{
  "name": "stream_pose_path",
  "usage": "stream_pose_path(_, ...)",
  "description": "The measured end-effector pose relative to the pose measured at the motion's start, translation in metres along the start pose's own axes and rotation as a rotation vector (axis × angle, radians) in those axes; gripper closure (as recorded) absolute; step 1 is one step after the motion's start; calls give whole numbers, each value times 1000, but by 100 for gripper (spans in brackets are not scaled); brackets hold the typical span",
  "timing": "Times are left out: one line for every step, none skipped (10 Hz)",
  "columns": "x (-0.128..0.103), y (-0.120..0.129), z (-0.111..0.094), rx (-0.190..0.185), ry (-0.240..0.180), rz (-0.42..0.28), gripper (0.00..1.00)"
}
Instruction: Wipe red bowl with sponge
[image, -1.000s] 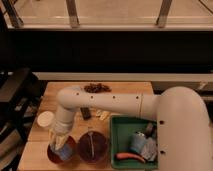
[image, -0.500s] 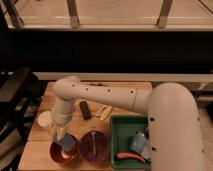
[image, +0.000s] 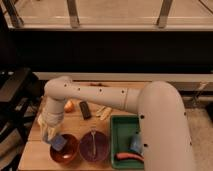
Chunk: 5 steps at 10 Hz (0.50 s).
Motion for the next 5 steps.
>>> stream_pose_path(-3, 2, 3, 3, -6, -5, 100)
stream_pose_path(-9, 7, 5, 7, -15, 2, 100)
stream_pose_path(-15, 18, 8, 12, -24, 23, 100)
stream_pose_path(-16, 28, 8, 12, -28, 43, 100)
stream_pose_path(-14, 38, 7, 12, -30, 71, 100)
